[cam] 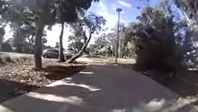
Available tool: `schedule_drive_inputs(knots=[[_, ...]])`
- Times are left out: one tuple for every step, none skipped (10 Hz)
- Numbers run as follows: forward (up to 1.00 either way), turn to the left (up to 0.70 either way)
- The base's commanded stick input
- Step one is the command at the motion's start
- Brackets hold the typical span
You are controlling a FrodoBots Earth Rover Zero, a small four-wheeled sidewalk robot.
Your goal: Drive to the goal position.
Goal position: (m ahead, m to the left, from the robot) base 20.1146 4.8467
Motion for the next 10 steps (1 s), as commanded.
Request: schedule_drive_inputs(knots=[[1.00, 0.00], [1.00, 0.00], [1.00, 0.00], [1.00, 0.00], [1.00, 0.00], [1.00, 0.00], [1.00, 0.00], [1.00, 0.00], [1.00, 0.00], [1.00, 0.00]])
